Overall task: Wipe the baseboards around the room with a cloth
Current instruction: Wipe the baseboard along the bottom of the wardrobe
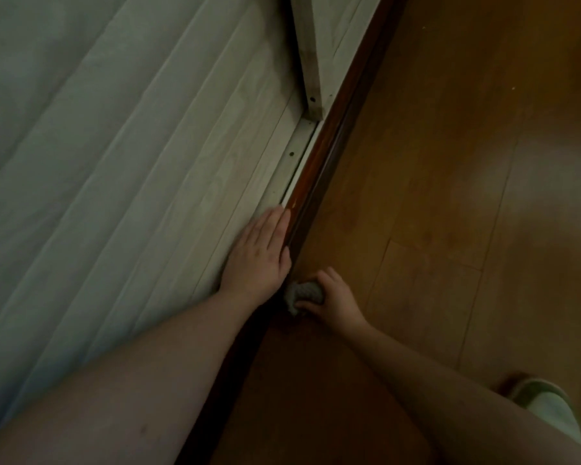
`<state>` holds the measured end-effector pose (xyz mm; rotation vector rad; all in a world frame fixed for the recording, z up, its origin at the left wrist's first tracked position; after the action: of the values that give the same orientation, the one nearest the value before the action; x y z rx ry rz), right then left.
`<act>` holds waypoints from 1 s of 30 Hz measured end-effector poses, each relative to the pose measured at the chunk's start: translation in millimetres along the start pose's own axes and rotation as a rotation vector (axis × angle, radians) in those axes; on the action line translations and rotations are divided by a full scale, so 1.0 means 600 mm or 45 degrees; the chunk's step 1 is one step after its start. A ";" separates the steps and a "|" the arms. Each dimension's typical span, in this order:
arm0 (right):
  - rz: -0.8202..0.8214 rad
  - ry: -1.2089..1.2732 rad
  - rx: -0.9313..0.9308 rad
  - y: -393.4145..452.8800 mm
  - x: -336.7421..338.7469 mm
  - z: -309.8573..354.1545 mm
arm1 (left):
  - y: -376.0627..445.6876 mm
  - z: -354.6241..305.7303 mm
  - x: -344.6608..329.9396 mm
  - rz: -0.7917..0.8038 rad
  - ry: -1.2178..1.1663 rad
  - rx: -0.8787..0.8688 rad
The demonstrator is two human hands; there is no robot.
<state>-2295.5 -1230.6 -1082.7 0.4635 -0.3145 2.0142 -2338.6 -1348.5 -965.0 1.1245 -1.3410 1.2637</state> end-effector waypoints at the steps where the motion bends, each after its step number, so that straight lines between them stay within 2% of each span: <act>1: 0.007 0.018 0.013 -0.001 -0.004 0.002 | 0.031 -0.008 0.005 -0.007 0.002 -0.002; 6: 0.002 0.012 0.099 0.016 -0.007 0.010 | 0.164 -0.038 0.011 0.006 0.077 -0.033; 11: 0.003 -0.026 0.111 0.036 -0.006 0.001 | 0.173 -0.048 -0.009 -0.010 0.157 -0.081; 18: 0.237 -0.081 0.149 0.087 0.033 -0.018 | 0.175 -0.045 -0.012 -0.005 0.133 -0.055; 20: 0.186 -0.098 0.094 0.118 0.072 -0.036 | 0.177 -0.045 -0.013 -0.011 0.131 -0.054; 24: -0.180 -0.136 -0.033 0.220 0.213 -0.085 | 0.178 -0.044 -0.018 0.011 0.123 -0.059; 25: -0.174 -0.165 -0.036 0.250 0.244 -0.095 | 0.178 -0.044 -0.018 0.004 0.125 -0.062; 28: 0.057 -0.255 -0.034 0.321 0.296 -0.111 | 0.179 -0.046 -0.014 -0.008 0.120 -0.070; 30: 0.102 -0.296 -0.048 0.342 0.314 -0.120 | 0.179 -0.046 -0.013 0.002 0.112 -0.067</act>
<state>-2570.4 -1148.2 -1067.0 0.6720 -0.5200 2.0304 -2442.5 -1316.2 -986.0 1.0205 -1.3023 1.2575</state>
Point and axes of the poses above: each hand's wrist, its own y-axis towards the middle knuckle, its own x-axis out of the back of the hand, z = x × y, the point moved 8 cm from there along y, towards the middle knuckle, and after that the axes turned 14 degrees about x, right-handed, at the moved point
